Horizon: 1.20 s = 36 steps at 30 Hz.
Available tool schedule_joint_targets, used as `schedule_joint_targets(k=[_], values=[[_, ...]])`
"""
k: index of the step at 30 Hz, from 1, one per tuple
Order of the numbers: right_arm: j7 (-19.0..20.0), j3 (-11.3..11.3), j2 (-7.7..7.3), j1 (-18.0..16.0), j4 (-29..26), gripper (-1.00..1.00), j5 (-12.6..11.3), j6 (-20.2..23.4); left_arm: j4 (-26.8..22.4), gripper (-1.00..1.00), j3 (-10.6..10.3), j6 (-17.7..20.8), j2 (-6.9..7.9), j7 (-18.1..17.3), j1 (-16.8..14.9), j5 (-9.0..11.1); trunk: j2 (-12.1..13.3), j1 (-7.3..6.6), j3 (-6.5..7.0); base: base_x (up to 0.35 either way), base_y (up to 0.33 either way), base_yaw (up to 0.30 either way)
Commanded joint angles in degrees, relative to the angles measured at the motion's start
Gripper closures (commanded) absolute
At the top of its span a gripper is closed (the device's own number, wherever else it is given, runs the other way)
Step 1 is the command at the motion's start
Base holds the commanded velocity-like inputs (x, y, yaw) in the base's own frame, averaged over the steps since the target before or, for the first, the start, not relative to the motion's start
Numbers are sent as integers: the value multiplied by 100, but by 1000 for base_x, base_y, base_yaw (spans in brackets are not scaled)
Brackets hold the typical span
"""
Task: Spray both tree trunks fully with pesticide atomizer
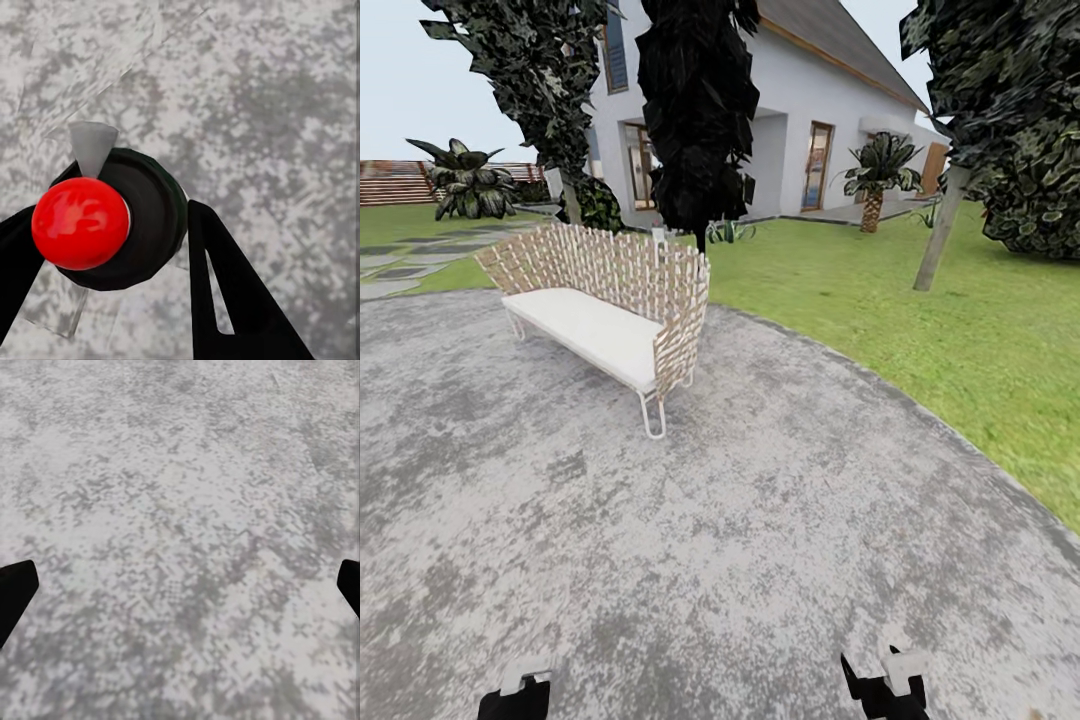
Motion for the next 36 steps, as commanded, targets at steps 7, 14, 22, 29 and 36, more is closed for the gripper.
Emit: schedule_joint_targets(k=[7,14,22,29,36], values=[[7,1,-10,-3,2,-100,1,-18,4,100,-7,-17,1,2,-2,60,280,-156,122,0,0,0],[7,1,-10,-3,2,-100,-1,-18,4,100,-7,-9,1,9,-2,60,561,-309,270,0,0,172],[7,1,-10,-3,2,-100,-1,-18,4,100,-7,-8,1,9,-2,60,882,-485,440,0,0,264],[7,1,-4,-3,2,-100,-1,-18,4,100,-7,-8,1,9,-2,60,1002,-551,517,0,0,266],[7,1,-2,-3,2,-100,-1,-18,4,100,-7,-8,-6,9,-2,60,1002,-551,541,0,0,266]])
